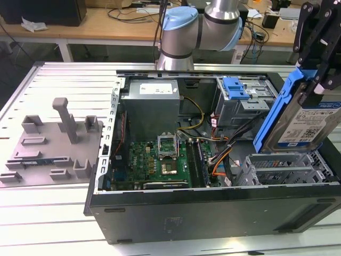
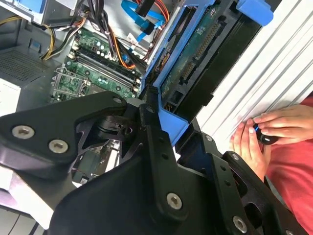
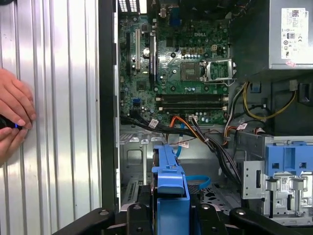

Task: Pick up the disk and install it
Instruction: 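Insert the disk into the insertion slot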

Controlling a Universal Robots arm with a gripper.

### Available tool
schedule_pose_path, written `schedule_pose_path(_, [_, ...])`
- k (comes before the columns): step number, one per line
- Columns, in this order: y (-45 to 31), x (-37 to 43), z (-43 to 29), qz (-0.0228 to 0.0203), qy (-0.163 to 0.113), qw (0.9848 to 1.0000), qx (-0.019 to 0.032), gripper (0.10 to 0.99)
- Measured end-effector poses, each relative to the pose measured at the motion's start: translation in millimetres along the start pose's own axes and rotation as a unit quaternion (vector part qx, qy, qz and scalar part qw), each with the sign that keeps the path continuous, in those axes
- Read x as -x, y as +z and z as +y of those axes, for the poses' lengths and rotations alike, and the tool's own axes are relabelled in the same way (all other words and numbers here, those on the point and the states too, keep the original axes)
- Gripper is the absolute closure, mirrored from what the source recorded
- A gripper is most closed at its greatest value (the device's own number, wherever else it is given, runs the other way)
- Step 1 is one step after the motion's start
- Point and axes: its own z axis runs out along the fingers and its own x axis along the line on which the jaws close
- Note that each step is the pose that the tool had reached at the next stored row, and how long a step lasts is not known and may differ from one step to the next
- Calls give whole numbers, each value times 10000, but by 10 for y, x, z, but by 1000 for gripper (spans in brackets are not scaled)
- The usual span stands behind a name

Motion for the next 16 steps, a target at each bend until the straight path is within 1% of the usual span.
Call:
schedule_pose_path(3, [13, -6, -7, 1, -4, 10000, 13, 718])
schedule_pose_path(4, [28, -6, -8, 0, -8, 10000, 20, 718])
schedule_pose_path(16, [82, -10, -9, 0, -10, 10000, 21, 718])
